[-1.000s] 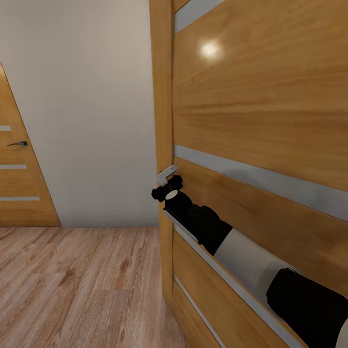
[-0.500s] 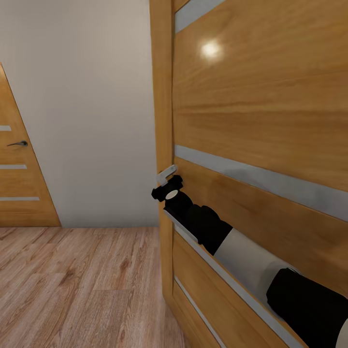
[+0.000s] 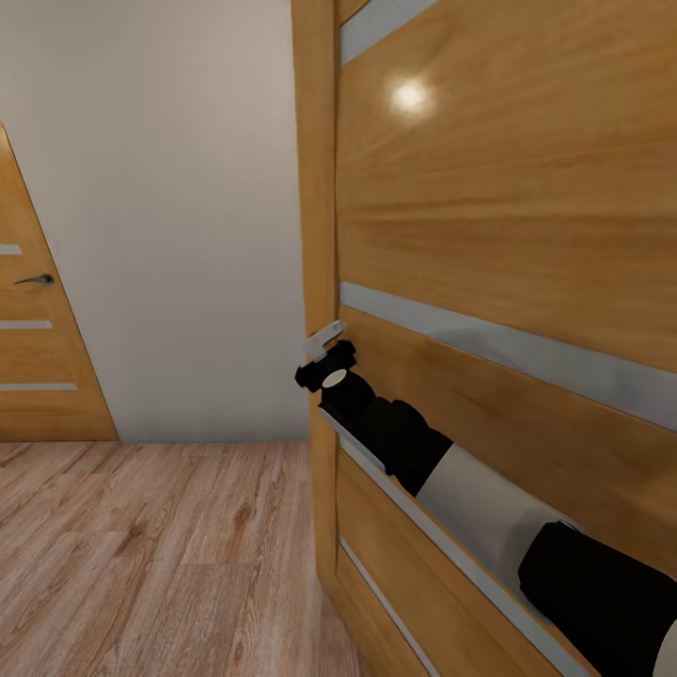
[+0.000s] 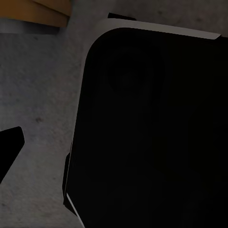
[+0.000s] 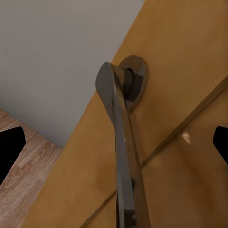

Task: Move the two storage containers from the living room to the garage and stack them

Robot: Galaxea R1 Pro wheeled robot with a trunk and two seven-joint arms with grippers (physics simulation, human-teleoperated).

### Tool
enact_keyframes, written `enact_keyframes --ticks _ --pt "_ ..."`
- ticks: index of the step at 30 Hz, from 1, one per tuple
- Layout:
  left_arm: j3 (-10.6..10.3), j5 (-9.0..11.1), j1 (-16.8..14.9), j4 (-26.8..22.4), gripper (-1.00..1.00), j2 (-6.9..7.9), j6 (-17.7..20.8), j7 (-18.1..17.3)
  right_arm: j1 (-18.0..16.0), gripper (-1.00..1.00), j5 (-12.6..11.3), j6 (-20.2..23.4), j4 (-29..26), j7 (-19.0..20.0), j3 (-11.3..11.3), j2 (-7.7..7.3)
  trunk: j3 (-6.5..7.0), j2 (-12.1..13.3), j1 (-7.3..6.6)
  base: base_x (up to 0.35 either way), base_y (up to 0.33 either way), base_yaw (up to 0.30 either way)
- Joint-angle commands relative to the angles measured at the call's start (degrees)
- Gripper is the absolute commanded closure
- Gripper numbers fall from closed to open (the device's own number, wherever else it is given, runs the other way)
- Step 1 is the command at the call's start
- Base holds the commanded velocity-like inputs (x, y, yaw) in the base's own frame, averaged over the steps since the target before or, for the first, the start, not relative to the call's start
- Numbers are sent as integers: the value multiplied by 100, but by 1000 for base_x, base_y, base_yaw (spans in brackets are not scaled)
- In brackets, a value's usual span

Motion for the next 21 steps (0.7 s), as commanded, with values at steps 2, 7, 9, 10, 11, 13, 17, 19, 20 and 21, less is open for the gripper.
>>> enact_keyframes --ticks 2,7,9,10,11,13,17,19,20,21 --pt "7 28 -1 -1 -100 0 -14 1 -9 -100 17 29 -1 -69 10 0 -6 -3 0 0 0 0" --pt "8 28 -1 -1 -100 0 -14 1 -9 -100 19 15 60 -75 0 0 -6 -3 0 0 0 0" --pt "8 28 -1 -1 -100 0 -14 -3 -10 -100 19 -37 295 -75 -25 0 -6 -3 0 0 0 0" --pt "7 28 -1 -1 -100 -3 -14 -5 -10 -100 20 -109 456 -76 -35 0 -6 -3 0 0 0 0" --pt "8 28 -1 -1 -100 -5 -14 -3 -9 -100 21 -220 626 -76 -43 0 -6 -3 0 0 0 0" --pt "5 28 -1 -1 -100 -4 -14 -7 -13 -100 20 -384 861 -76 -59 0 -6 -3 0 0 0 0" --pt "6 28 -1 -1 -100 -8 -14 -15 -27 -100 23 -614 1299 -76 -122 0 -6 -3 0 0 0 0" --pt "6 28 -1 -1 -100 -9 -14 -16 -42 -100 25 -636 1355 -76 -158 0 -6 -3 0 0 0 0" --pt "7 28 -1 -1 -100 -9 -14 -16 -48 -100 26 -638 1364 -76 -172 0 -6 -3 0 0 0 0" --pt "7 28 -1 -1 -100 -6 -14 -14 -62 -100 26 -641 1375 -76 -199 0 -6 -3 0 0 0 0"
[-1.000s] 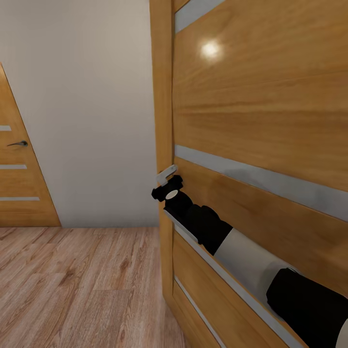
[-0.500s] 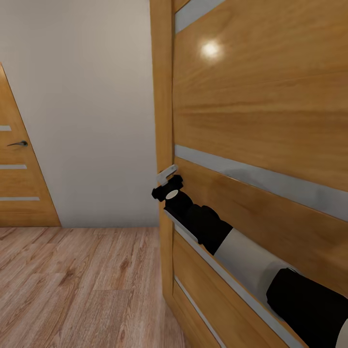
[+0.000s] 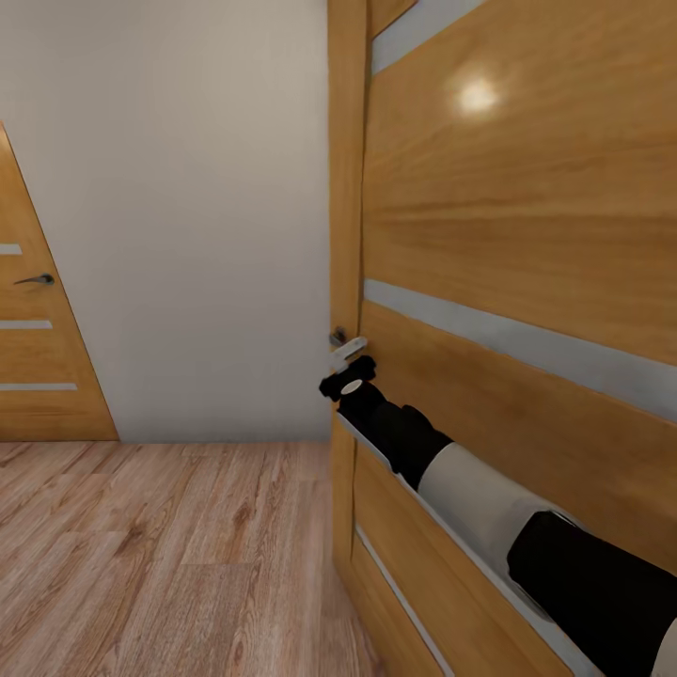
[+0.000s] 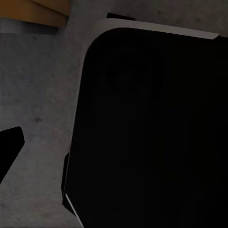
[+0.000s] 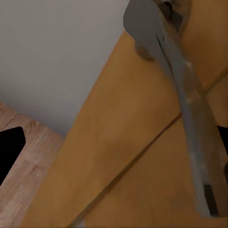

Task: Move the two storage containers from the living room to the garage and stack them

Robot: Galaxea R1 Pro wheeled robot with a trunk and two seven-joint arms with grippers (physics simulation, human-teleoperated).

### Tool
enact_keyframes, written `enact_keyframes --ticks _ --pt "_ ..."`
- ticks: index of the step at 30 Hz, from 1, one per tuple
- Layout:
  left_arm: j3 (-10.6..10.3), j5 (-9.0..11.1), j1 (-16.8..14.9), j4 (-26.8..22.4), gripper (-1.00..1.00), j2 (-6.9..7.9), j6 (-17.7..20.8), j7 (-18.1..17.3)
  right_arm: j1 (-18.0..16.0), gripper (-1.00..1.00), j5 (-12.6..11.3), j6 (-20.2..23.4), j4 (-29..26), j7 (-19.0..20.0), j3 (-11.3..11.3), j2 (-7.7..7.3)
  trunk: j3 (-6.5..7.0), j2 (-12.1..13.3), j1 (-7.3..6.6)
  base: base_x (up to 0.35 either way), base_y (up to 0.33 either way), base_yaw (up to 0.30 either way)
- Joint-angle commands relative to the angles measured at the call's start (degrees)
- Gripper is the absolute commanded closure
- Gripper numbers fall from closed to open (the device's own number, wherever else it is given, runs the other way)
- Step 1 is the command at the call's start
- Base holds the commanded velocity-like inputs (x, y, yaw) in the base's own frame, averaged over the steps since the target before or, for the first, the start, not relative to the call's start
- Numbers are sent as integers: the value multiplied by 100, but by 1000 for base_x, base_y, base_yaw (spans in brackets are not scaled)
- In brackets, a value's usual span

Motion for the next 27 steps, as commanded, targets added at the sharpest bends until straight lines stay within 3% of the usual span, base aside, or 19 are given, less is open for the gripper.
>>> enact_keyframes --ticks 1,6,13,20,27 --pt "9 28 -1 0 -100 3 -14 0 -25 -100 18 37 13 -70 -22 0 -6 -3 0 0 0 0" --pt "8 28 -1 0 -100 5 -14 5 -79 -100 19 35 83 -87 -66 0 -6 -3 0 0 0 0" --pt "8 28 -1 0 -100 -1 -14 12 -615 -100 19 -78 793 -231 -126 0 -6 -3 0 0 0 0" --pt "7 28 -1 0 -100 -3 -14 8 -723 -100 19 -104 1014 -291 -136 0 -6 -3 0 0 0 0" --pt "4 28 -1 0 -100 -3 -14 2 -1166 -100 11 -162 1668 -299 -136 0 -6 -3 0 0 0 0"
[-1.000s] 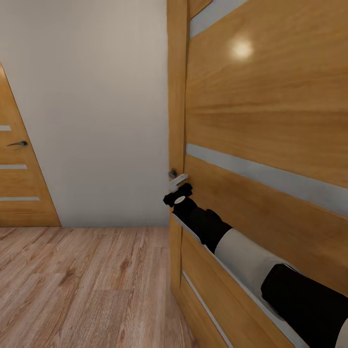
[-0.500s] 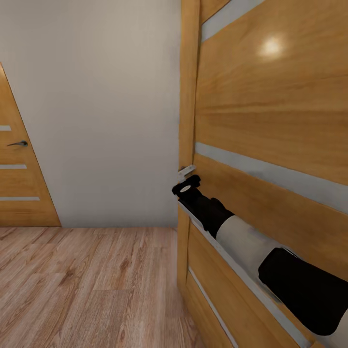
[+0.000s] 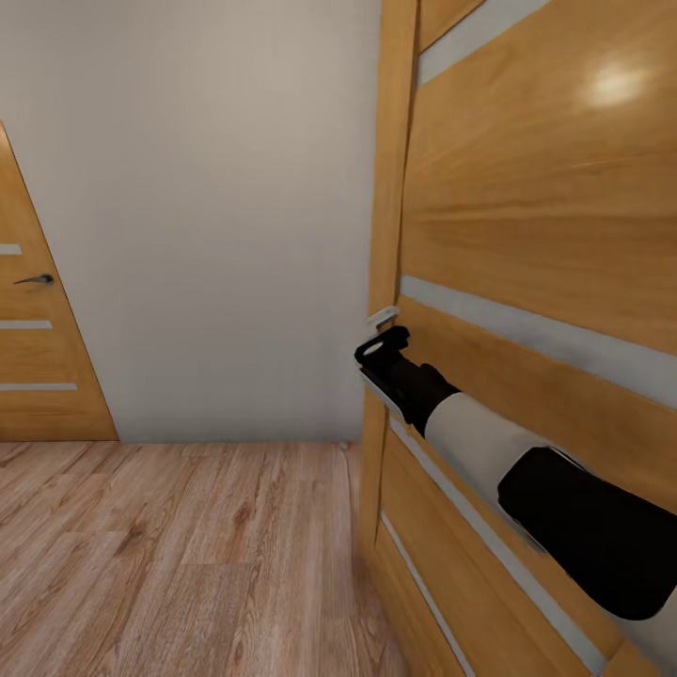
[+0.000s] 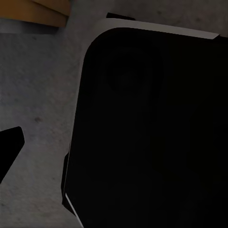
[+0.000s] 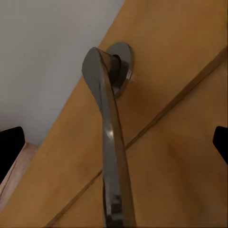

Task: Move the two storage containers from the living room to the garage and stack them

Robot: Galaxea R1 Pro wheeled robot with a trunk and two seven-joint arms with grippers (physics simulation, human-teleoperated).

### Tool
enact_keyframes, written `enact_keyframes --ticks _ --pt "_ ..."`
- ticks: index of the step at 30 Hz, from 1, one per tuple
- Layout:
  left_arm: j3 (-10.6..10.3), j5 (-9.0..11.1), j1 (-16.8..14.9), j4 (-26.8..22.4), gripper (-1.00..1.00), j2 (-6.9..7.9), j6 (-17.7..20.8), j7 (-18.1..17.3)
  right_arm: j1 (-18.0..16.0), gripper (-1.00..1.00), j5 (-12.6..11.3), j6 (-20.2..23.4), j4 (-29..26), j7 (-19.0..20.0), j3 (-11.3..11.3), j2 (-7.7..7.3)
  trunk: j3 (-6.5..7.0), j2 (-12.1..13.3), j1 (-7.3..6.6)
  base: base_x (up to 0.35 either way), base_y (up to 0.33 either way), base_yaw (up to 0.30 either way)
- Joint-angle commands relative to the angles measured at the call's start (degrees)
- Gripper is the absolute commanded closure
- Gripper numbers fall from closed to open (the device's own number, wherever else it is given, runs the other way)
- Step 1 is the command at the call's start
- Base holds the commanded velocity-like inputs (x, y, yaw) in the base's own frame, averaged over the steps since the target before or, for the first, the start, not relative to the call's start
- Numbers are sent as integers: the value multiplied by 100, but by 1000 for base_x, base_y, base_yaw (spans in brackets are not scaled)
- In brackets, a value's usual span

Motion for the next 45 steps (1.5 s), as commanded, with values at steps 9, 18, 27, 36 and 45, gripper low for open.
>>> enact_keyframes --ticks 9,18,27,36,45 --pt "4 29 -1 0 -100 0 -14 4 -118 -100 -35 12 145 -55 45 0 -6 -3 0 0 0 0" --pt "4 29 -1 0 -100 0 -14 9 -617 -100 -69 -270 1036 -55 15 0 -6 -3 0 0 0 0" --pt "4 29 -1 0 -100 0 -14 11 -646 -100 -70 -312 1138 -55 1 0 -6 -3 0 0 0 0" --pt "4 29 -1 0 -100 0 -14 12 -826 -100 -80 -321 1170 -54 -185 0 -6 -3 0 0 0 0" --pt "4 29 -1 0 -100 0 -14 12 -901 -100 -79 -322 1172 -47 -382 -128 -6 -3 0 0 0 0"
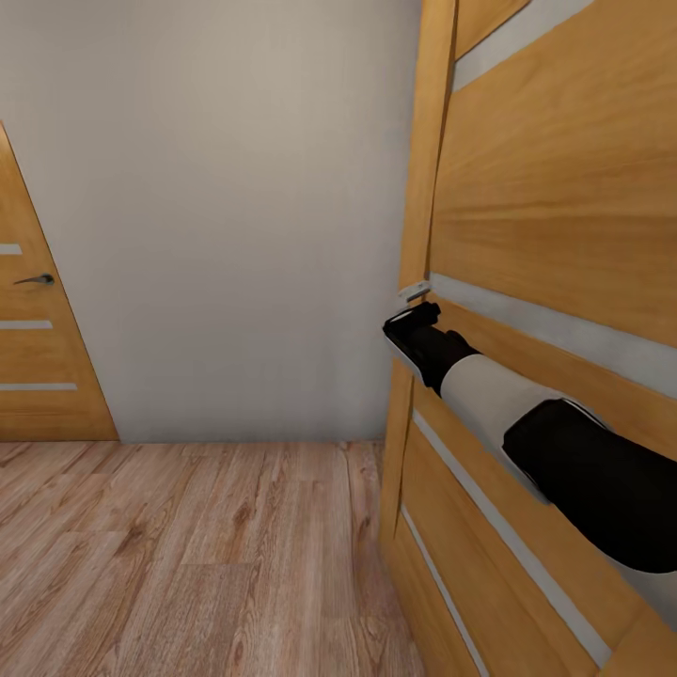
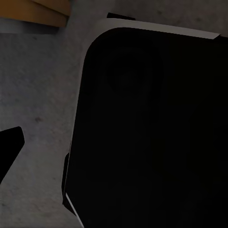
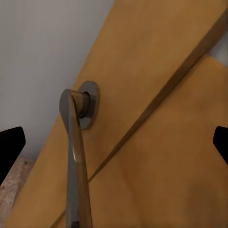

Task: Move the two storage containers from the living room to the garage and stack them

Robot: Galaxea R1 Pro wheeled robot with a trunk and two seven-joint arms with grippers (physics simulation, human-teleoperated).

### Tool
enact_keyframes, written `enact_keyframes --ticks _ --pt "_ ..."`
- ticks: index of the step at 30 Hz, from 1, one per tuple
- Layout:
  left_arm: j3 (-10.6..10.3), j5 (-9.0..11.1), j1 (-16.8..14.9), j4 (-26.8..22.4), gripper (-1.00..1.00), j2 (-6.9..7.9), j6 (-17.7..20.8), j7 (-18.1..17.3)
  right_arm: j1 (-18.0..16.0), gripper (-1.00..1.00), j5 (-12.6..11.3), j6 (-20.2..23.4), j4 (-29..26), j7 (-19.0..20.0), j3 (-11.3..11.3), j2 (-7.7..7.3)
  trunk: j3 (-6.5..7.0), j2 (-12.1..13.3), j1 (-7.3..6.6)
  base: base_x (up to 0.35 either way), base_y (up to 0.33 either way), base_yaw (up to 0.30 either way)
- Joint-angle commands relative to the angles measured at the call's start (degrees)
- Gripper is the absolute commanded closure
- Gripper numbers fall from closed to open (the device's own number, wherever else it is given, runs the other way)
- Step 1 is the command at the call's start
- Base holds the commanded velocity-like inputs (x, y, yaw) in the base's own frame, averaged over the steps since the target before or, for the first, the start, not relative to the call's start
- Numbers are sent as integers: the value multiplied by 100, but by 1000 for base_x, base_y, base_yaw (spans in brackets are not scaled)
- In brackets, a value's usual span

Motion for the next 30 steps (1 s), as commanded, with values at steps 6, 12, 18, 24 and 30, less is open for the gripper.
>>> enact_keyframes --ticks 6,12,18,24,30 --pt "7 28 0 -1 -100 0 -13 -1 -8 -100 14 53 -5 -51 47 1 -6 -3 0 0 0 0" --pt "7 28 0 -1 -100 0 -13 1 -8 -100 14 53 -5 -52 44 50 -6 -3 0 0 0 0" --pt "7 28 0 -1 -100 0 -17 -1 -8 -100 14 53 -5 -51 47 70 -6 -3 0 0 0 0" --pt "7 28 0 -1 -100 0 -14 1 -8 -100 22 56 -5 -51 48 71 -6 -3 0 0 0 0" --pt "7 28 0 -1 -100 0 -13 1 -8 -100 22 61 -1 -53 43 49 -6 -3 0 0 0 0"
